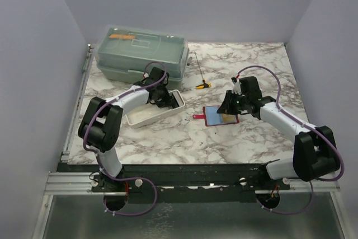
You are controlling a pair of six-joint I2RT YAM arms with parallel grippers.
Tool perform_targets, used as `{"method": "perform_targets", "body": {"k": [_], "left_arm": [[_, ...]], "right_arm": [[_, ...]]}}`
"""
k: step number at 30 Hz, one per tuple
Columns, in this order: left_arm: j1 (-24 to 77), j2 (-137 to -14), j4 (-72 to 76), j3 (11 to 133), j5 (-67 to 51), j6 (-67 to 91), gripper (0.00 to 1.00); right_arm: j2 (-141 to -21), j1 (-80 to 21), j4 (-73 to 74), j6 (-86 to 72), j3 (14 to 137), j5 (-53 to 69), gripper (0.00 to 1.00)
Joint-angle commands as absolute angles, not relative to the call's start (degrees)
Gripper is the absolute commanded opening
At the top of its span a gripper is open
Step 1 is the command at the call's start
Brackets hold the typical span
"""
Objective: Put the credit cards into the card holder
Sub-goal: Pick up the credit card from the storage box, then insert the credit card into the card holder.
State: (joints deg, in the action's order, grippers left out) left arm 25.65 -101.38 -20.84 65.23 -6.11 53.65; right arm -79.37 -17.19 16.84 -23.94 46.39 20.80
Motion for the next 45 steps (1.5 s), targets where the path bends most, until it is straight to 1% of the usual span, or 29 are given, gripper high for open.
{"method": "perform_targets", "body": {"k": [1, 4, 7, 9, 11, 14, 16, 19, 20, 22, 24, 27, 29, 32, 34, 36, 37, 38, 39, 41, 42, 43, 45], "left_arm": [[25.58, -93.44, -18.11, 64.29, -1.32, 52.78, 0.0], [25.58, -86.33, -18.16, 62.44, -0.75, 52.17, 0.0], [25.58, -79.51, -17.53, 60.45, -4.25, 51.26, 0.0], [25.55, -75.82, -14.42, 58.55, -9.52, 50.3, 0.0], [25.58, -73.14, -4.01, 54.8, -18.86, 50.66, 0.0], [25.77, -71.67, 14.58, 47.34, -30.8, 56.41, 0.0], [26.56, -71.63, 21.12, 45.21, -32.74, 58.34, 0.0], [28.93, -71.56, 26.55, 43.43, -32.32, 59.87, 0.0], [29.8, -71.49, 28.62, 42.97, -32.14, 60.42, 0.0], [31.53, -71.5, 30.72, 42.74, -31.07, 60.86, 0.0], [33.36, -71.73, 32.29, 42.5, -29.43, 61.02, 0.0], [35.49, -72.96, 34.88, 42.54, -28.5, 61.52, 0.0], [36.46, -73.81, 35.87, 42.55, -27.87, 61.92, 0.0], [37.36, -75.08, 37.56, 42.31, -27.21, 62.56, 0.0], [37.79, -75.9, 38.94, 42.19, -27.16, 63.11, 0.0], [38.19, -76.81, 39.52, 42.35, -27.28, 63.32, 0.0], [38.32, -77.4, 39.5, 42.5, -27.44, 63.21, 0.0], [38.4, -77.95, 39.09, 42.55, -27.31, 63.13, 0.0], [38.37, -78.35, 37.25, 42.79, -26.47, 62.95, 0.11], [38.38, -79.36, 26.51, 45.24, -22.79, 61.21, 0.43], [38.34, -80.45, 20.58, 46.99, -21.33, 59.66, 0.51], [38.43, -81.69, 15.17, 48.86, -20.33, 58.85, 0.56], [38.75, -84.39, 9.89, 50.74, -19.82, 58.34, 0.58]], "right_arm": [[-77.45, -17.26, 18.84, -22.58, 45.95, 20.77, 0.14], [-77.43, -17.31, 18.9, -22.21, 46.41, 22.2, 0.15], [-77.31, -17.3, 18.18, -22.56, 46.84, 25.43, 0.24], [-76.6, -17.39, 16.35, -23.67, 46.78, 29.17, 0.31], [-75.77, -17.44, 12.28, -25.82, 46.21, 35.51, 0.37], [-74.46, -17.48, -1.35, -33.61, 42.97, 48.11, 0.49], [-73.7, -17.49, -14.83, -42.31, 39.61, 55.42, 0.55], [-72.85, -17.47, -35.62, -56.22, 34.95, 59.1, 0.68], [-72.8, -17.49, -41.48, -60.18, 33.79, 59.4, 0.71], [-73.07, -17.45, -48.77, -65.56, 32.53, 59.13, 0.72], [-73.53, -17.55, -52.75, -68.73, 32.08, 58.83, 0.72], [-73.59, -17.58, -55.17, -70.78, 31.24, 58.01, 0.66], [-73.06, -17.56, -56.99, -72.23, 30.23, 57.18, 0.55], [-72.02, -17.55, -58.71, -73.48, 28.84, 55.74, 0.42], [-71.39, -17.58, -58.98, -73.63, 27.95, 54.67, 0.26], [-70.2, -17.41, -56.71, -72.48, 26.95, 52.88, 0.04], [-69.51, -17.22, -53.49, -70.46, 27.15, 52.48, 0.01], [-68.39, -16.96, -46.95, -66.83, 27.93, 51.48, 0.0], [-67.03, -16.7, -36.77, -61.68, 29.26, 49.12, 0.0], [-64.46, -16.44, -10.31, -48.06, 34.95, 38.8, 0.0], [-64.25, -16.5, 0.96, -41.97, 38.04, 32.41, 0.0], [-64.64, -16.44, 9.68, -36.58, 40.5, 25.75, 0.0], [-66.6, -16.44, 21.04, -29.1, 44.01, 16.04, 0.0]]}}
